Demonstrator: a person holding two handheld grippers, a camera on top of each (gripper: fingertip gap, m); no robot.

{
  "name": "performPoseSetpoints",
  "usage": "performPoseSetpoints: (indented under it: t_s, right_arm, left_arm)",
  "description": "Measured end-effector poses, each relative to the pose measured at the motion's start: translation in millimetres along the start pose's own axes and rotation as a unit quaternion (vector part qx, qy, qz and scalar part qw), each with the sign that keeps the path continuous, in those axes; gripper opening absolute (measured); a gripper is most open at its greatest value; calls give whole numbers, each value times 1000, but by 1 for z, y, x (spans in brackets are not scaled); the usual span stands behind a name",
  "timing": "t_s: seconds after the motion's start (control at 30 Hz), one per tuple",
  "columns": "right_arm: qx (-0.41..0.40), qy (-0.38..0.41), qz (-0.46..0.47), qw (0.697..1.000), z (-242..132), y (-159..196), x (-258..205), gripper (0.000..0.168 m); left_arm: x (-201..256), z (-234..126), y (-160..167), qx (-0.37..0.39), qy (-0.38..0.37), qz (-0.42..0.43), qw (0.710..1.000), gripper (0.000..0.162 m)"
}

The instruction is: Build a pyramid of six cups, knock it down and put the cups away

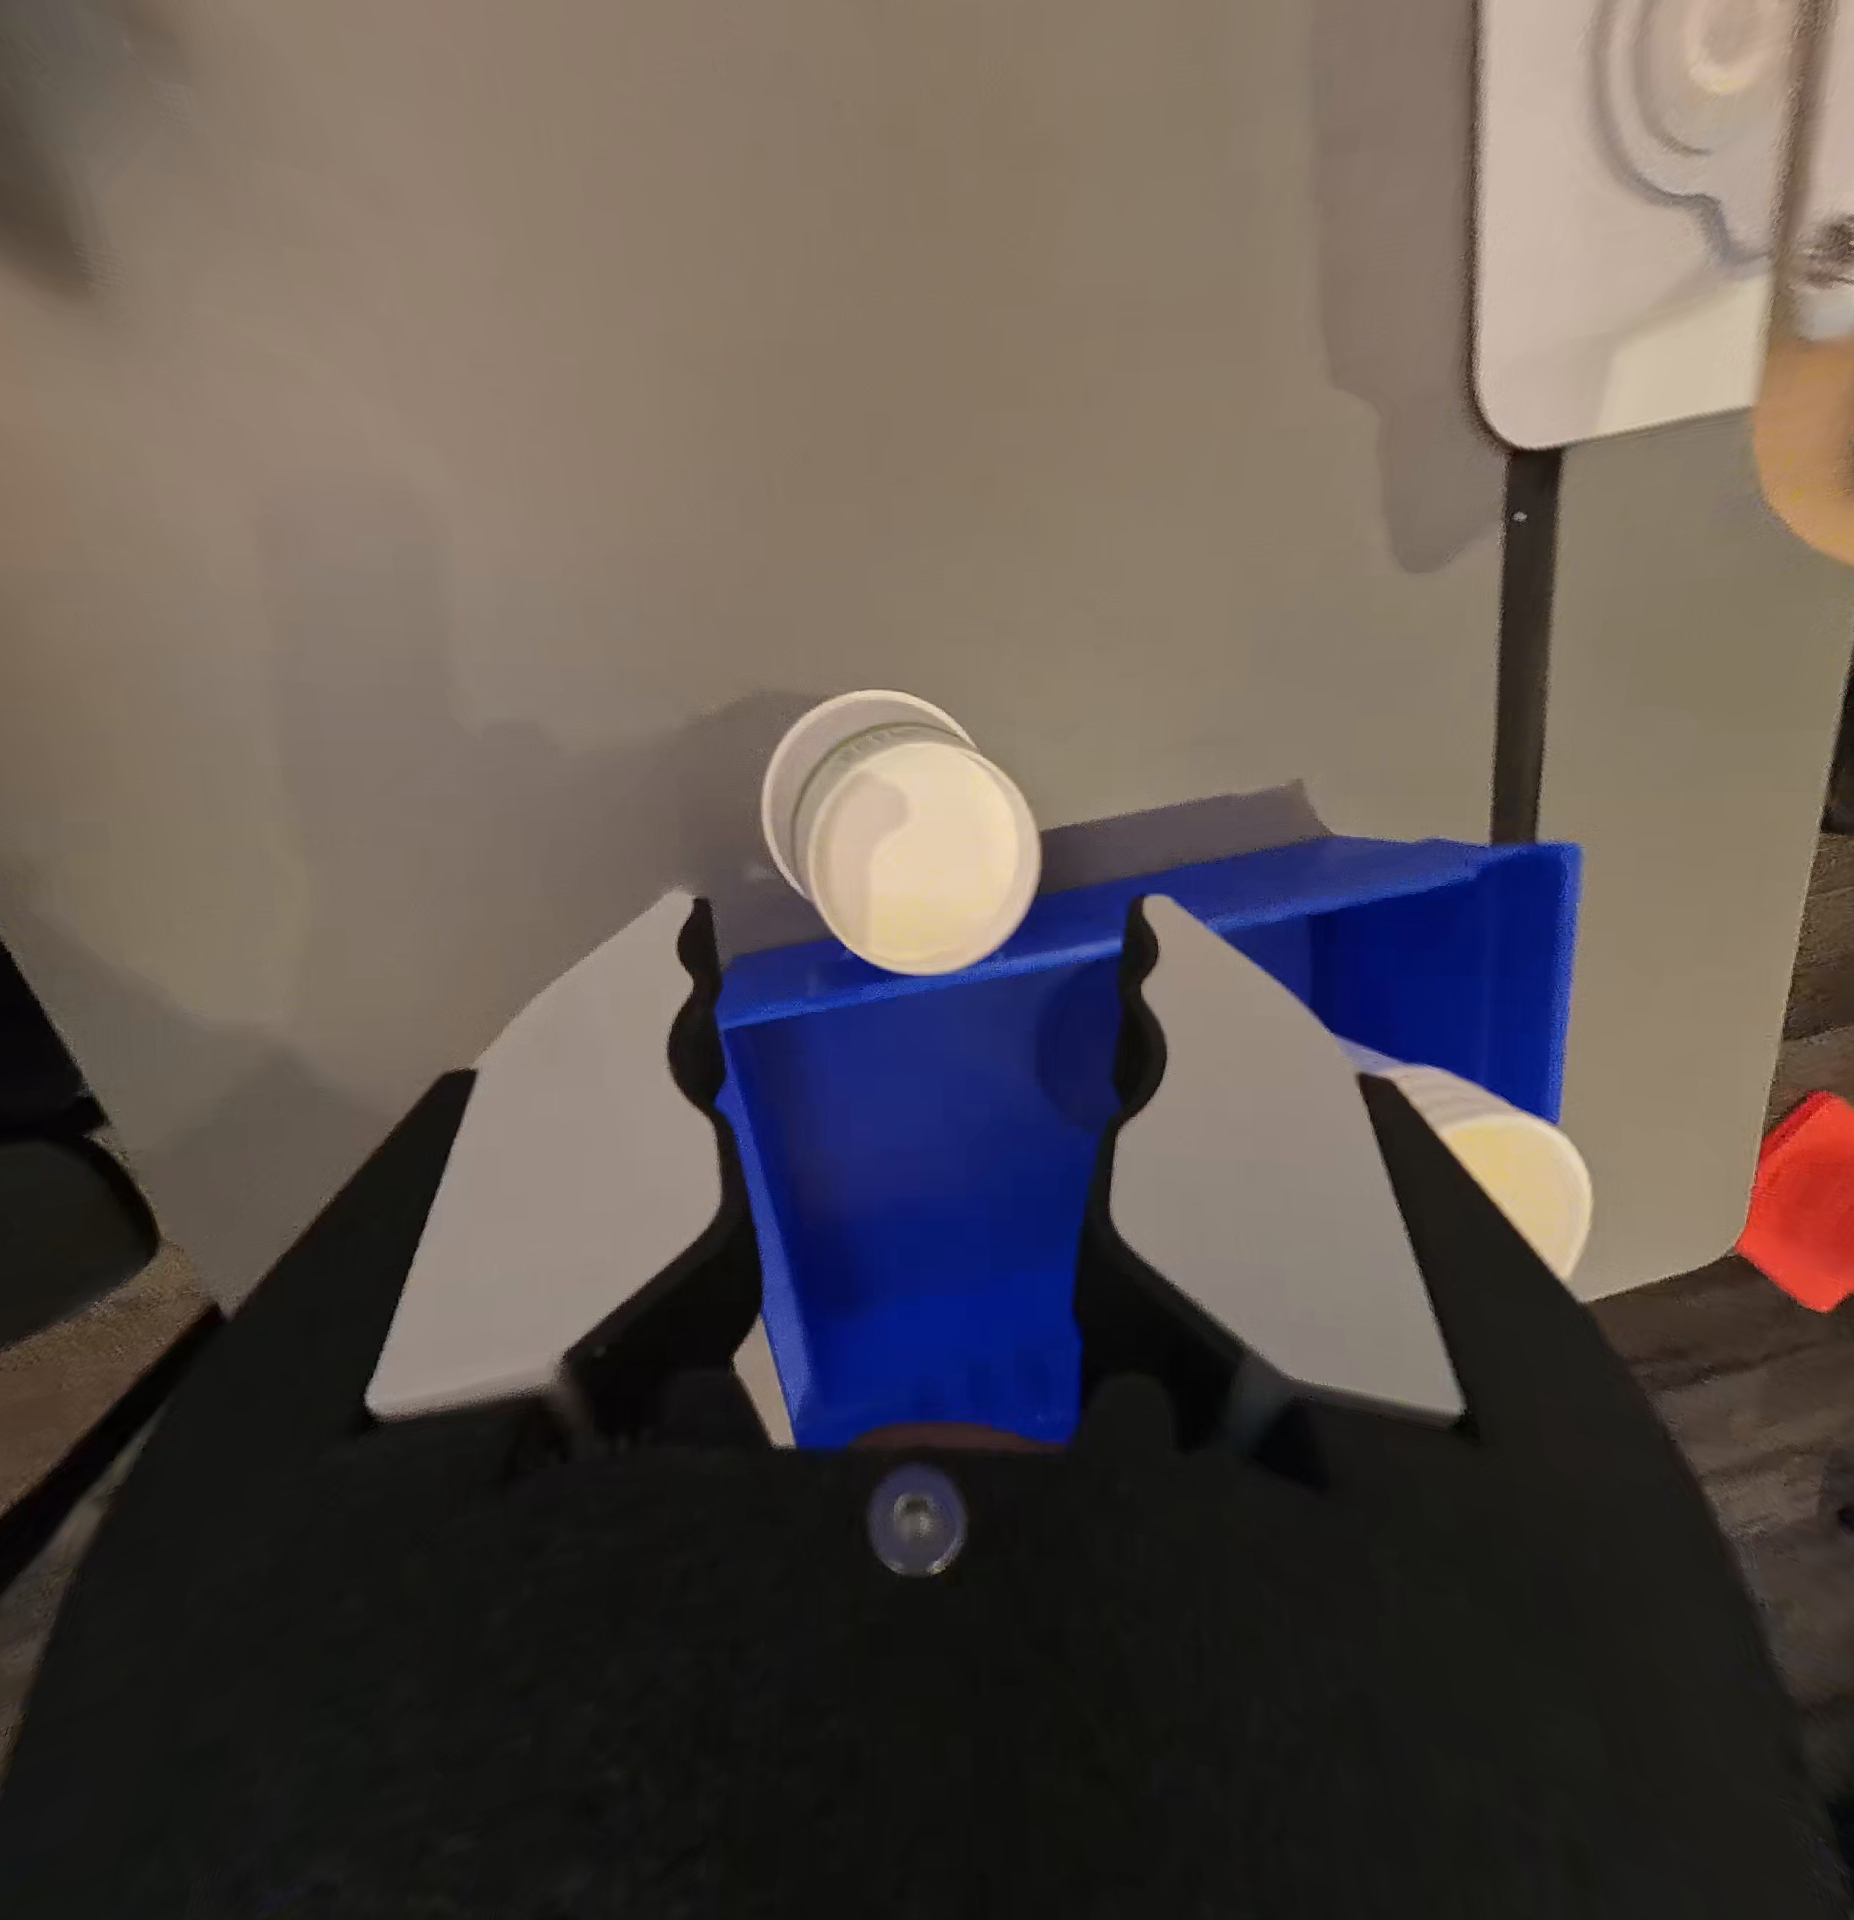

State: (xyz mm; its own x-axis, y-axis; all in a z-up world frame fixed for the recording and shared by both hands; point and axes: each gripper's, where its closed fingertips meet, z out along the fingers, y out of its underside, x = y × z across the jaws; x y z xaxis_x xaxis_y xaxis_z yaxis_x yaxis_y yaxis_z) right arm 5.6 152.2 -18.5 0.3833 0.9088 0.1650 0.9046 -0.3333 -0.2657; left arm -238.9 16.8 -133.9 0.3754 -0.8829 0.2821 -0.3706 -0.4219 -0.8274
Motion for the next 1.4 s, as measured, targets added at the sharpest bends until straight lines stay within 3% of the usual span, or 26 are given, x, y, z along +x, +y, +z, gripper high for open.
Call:
performPoseSetpoints:
  t_s: [0.17,0.37,0.5,0.6,0.77,0.97,1.1,1.33,1.4]
  right_arm:
    - [-44,12,-55,997,41,-1,-14,79]
    - [-122,11,-72,990,81,23,-6,79]
    - [-115,5,-68,991,88,27,-1,72]
    - [-66,31,-66,995,74,13,4,72]
    - [159,70,6,985,24,-43,12,72]
    - [436,91,108,889,-31,-104,7,72]
    - [571,62,186,797,-39,-133,-10,72]
    - [696,-3,282,660,-15,-161,-45,72]
    - [704,-26,301,642,-5,-167,-52,72]
  left_arm:
    - [-4,-6,-3,9,-6,-1,1000,71]
    - [-5,-5,-3,6,-4,-3,1000,71]
    - [-5,-5,-3,6,-1,-1,1000,71]
    - [-6,-5,-3,7,2,-1,1000,71]
    - [-3,-5,-16,36,35,-8,999,71]
    - [-10,7,-73,135,101,-104,980,80]
    - [-35,0,-132,252,140,-203,936,89]
    - [-61,-3,-196,388,147,-243,877,108]
    - [-68,-10,-207,429,159,-260,850,109]
